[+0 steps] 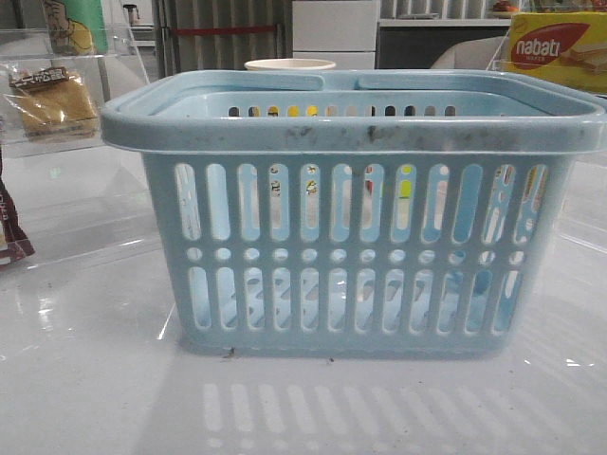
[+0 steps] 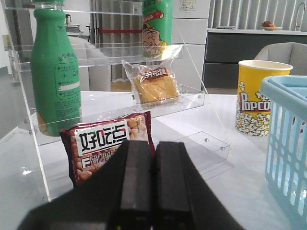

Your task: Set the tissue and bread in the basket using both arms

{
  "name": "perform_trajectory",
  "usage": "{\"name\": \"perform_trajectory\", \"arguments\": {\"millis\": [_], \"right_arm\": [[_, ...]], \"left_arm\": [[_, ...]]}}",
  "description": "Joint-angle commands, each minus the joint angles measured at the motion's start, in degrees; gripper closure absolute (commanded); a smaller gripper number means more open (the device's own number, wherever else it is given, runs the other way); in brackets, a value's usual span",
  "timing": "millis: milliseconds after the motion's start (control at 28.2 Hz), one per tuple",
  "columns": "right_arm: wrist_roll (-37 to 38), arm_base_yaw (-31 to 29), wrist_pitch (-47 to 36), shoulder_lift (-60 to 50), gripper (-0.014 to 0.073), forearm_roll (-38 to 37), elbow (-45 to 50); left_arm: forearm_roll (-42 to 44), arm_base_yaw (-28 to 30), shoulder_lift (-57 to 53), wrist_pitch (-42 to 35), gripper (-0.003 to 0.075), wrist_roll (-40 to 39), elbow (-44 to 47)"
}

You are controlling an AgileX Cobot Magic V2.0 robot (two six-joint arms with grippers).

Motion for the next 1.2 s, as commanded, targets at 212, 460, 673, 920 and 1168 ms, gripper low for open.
{"name": "perform_trajectory", "arguments": {"millis": [212,460,673,920,1168], "right_arm": [[-0.21,-0.3,-5.27,-1.14,0.0538,-0.24,-0.33],[-0.21,-0.3,-5.27,-1.14,0.0538,-0.24,-0.33],[-0.21,-0.3,-5.27,-1.14,0.0538,-0.24,-0.33],[-0.21,-0.3,-7.78,-1.14,0.0538,-0.24,-0.33],[-0.21,-0.3,-11.47,-1.14,0.0538,0.93,-3.14]], "left_arm": [[-0.35,-0.43,-0.91,-5.07,0.0627,-0.29,0.34],[-0.35,-0.43,-0.91,-5.07,0.0627,-0.29,0.34],[-0.35,-0.43,-0.91,-5.07,0.0627,-0.29,0.34],[-0.35,-0.43,-0.91,-5.76,0.0627,-0.29,0.34],[-0.35,-0.43,-0.91,-13.0,0.0627,-0.29,-0.2]]}}
